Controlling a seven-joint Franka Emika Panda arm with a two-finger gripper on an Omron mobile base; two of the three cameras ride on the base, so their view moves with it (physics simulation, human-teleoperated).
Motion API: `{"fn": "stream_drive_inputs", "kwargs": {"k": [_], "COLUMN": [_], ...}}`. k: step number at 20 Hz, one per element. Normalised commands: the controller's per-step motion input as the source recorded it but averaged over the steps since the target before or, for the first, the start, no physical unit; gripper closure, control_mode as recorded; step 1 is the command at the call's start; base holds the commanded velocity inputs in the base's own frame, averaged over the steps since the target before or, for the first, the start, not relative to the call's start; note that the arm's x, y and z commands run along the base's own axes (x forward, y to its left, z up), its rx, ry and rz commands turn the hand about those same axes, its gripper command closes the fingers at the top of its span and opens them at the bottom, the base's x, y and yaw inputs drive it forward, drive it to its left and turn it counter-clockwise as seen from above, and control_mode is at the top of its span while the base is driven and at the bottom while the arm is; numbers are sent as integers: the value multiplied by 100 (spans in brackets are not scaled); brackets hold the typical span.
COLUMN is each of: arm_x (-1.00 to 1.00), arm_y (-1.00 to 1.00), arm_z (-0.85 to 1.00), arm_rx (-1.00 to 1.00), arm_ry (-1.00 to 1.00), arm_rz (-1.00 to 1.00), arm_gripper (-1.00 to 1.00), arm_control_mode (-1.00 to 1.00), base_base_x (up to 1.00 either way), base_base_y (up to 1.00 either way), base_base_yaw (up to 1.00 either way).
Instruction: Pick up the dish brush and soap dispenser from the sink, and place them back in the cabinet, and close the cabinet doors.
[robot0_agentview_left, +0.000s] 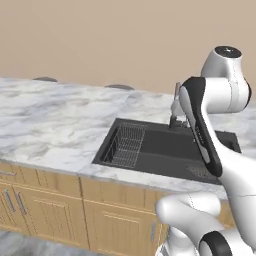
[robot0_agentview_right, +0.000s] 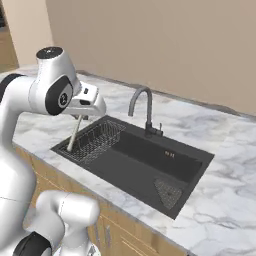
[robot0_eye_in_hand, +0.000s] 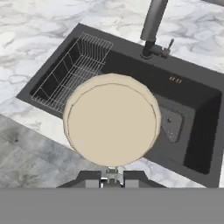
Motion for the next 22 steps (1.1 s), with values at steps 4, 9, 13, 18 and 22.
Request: {"fn": "stream_drive_inputs", "kwargs": {"k": [4, 9, 13, 18, 22], "arm_x": [0, 0, 0, 0, 0], "arm_y": [0, 0, 0, 0, 0], "arm_z": [0, 0, 0, 0, 0], "arm_rx": [0, 0, 0, 0, 0], "arm_ry": [0, 0, 0, 0, 0], "arm_rz": [0, 0, 0, 0, 0], "arm_gripper": [100, 100, 100, 100, 100], "arm_control_mode": [100, 100, 100, 100, 100], "base_base_x": [0, 2, 10, 20, 14], "base_base_y": [11, 7, 6, 6, 23], "base_base_yaw": [68, 72, 74, 74, 66]}}
